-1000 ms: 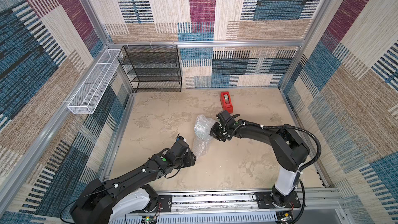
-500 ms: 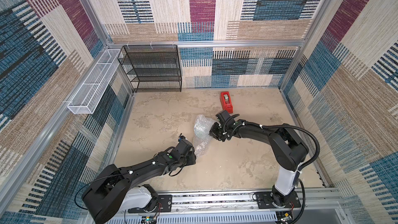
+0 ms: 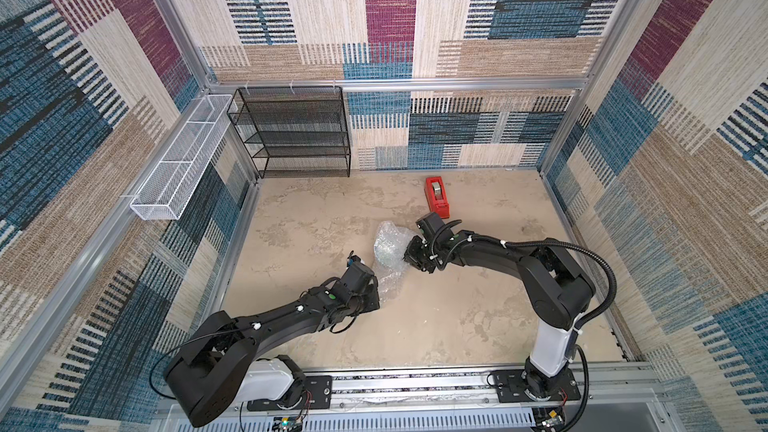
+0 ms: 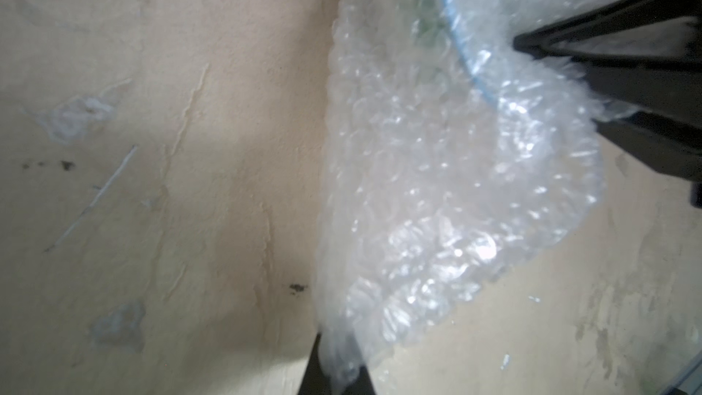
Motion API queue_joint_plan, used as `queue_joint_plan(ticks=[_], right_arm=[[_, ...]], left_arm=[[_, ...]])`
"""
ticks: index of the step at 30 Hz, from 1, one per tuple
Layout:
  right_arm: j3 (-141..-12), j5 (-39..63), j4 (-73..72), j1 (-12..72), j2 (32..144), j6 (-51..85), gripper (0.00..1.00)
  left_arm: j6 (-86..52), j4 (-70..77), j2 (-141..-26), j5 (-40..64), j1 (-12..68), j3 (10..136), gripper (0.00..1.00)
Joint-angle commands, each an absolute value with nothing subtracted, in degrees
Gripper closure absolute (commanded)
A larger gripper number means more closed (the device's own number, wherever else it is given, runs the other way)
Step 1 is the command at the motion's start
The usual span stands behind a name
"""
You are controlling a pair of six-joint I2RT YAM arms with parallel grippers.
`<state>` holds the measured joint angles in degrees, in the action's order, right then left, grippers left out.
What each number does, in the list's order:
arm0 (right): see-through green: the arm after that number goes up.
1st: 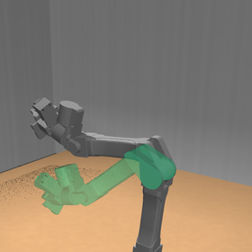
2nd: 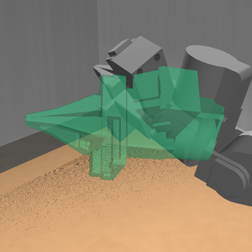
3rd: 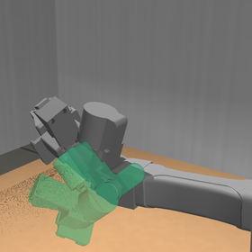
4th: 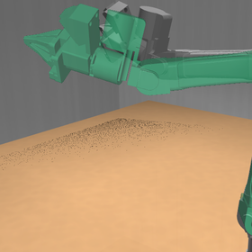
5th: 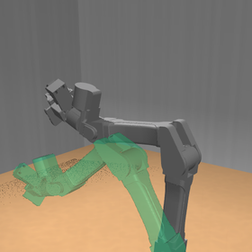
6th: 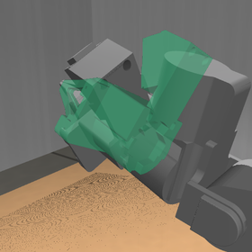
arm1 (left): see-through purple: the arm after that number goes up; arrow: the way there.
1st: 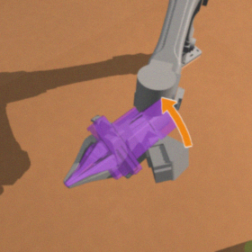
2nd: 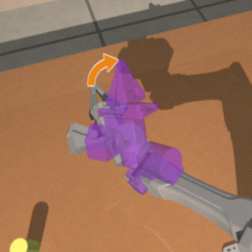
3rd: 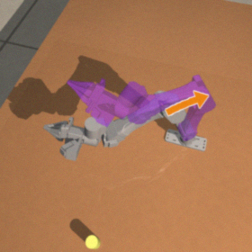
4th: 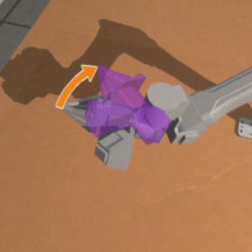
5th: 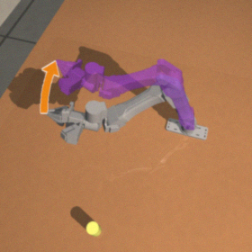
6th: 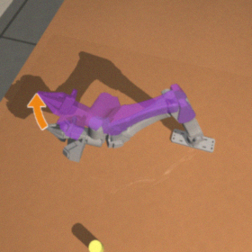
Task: Wrap bowls in bubble wrap
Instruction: Wrap the bowl in bubble wrap.
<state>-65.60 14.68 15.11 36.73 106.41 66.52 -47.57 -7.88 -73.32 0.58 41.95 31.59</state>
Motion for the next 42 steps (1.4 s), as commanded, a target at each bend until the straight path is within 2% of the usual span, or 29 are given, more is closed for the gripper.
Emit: queue_joint_plan(ticks=[1,11,14,20,42], right_arm=[[-66.3,12.8,18.3,37.0,106.7,65.4,0.84],[-66.5,10.5,20.2,37.5,106.3,64.7,0.84],[-66.5,9.9,20.4,37.6,106.1,64.6,0.84],[-67.6,8.9,21.8,38.0,106.6,63.6,0.84],[-65.7,10.3,18.9,39.0,105.6,64.0,0.85]], left_arm=[[-47.2,-10.3,-72.3,3.9,41.6,33.9,1.0],[-50.8,-3.6,-74.7,18.0,34.6,38.5,1.0],[-50.6,-3.3,-76.1,20.4,33.9,40.5,1.0],[-55.1,6.6,-78.4,25.9,33.5,40.2,1.0],[-56.3,3.6,-91.9,22.8,28.5,52.7,1.0]])
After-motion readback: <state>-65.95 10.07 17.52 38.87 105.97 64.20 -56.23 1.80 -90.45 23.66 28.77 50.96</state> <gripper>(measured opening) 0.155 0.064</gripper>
